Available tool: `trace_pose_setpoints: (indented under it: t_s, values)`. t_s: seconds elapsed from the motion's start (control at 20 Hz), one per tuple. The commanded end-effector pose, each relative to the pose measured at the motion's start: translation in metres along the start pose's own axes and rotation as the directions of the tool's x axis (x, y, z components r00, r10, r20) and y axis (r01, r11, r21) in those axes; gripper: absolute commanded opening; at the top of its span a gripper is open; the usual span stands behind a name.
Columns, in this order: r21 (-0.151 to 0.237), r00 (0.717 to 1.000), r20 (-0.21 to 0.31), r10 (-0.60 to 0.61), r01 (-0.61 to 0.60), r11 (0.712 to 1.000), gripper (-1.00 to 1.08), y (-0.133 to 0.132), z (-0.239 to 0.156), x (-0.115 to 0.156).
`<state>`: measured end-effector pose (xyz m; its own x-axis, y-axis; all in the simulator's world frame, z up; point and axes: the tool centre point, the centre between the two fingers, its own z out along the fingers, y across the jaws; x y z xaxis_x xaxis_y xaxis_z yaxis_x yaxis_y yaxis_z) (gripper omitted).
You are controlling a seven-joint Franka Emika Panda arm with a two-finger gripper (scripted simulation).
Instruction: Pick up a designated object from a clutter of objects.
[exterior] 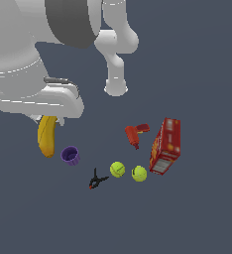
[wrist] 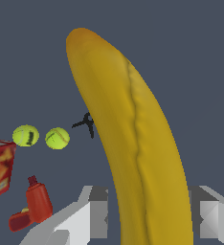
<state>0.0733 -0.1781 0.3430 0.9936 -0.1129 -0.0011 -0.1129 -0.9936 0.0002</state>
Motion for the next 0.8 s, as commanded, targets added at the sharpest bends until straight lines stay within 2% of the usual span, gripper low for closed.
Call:
trace_pose_setpoints:
  t_s: [0.0,0.35,0.75]
  values:
    - [0.000,1.000,-0.001,-0.001,0.001,1.000,-1.00,0.006,-0.018,0.006]
    - [0.000,1.000,-0.001,-0.001,0.001,1.000,-1.00,0.017,-0.051,0.018]
    - [0.000,1.000,-0.001,-0.001,0.001,1.000,-1.00,0.023,-0.069,0.025]
